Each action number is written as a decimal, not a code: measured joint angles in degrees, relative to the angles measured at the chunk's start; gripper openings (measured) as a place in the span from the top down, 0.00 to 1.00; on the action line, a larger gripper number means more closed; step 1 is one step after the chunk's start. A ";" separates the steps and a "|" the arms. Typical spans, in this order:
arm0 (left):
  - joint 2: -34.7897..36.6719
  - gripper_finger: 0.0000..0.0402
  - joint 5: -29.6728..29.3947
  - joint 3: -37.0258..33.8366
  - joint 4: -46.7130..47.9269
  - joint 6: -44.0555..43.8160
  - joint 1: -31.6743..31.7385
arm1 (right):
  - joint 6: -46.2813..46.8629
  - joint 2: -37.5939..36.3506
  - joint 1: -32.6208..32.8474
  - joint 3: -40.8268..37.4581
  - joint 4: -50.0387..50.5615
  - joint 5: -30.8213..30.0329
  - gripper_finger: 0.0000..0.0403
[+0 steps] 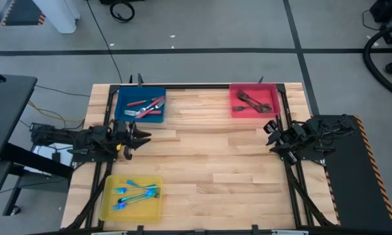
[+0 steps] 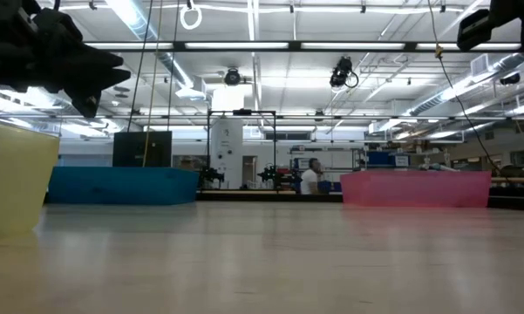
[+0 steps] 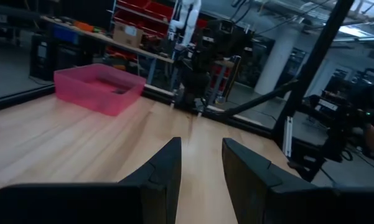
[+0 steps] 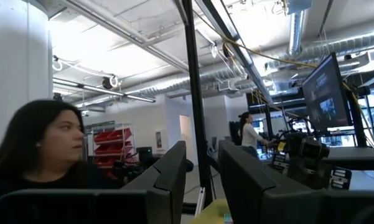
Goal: Sort silverware by color (type)
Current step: Return to Home Position
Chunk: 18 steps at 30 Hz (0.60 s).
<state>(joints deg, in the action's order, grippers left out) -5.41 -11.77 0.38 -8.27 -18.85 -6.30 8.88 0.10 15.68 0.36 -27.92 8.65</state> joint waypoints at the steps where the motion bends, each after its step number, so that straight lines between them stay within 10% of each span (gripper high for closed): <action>1: 0.02 0.71 0.00 0.00 0.00 0.04 0.29 | 0.00 0.00 0.00 0.00 0.06 0.02 0.75; 18: 5.18 0.71 0.02 -0.02 -0.91 0.04 1.80 | 0.01 0.04 0.00 0.00 0.17 0.02 0.75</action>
<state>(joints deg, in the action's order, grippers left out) -0.23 -11.75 0.36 -9.18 -18.81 -4.50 8.90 0.14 15.68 0.36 -27.75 8.67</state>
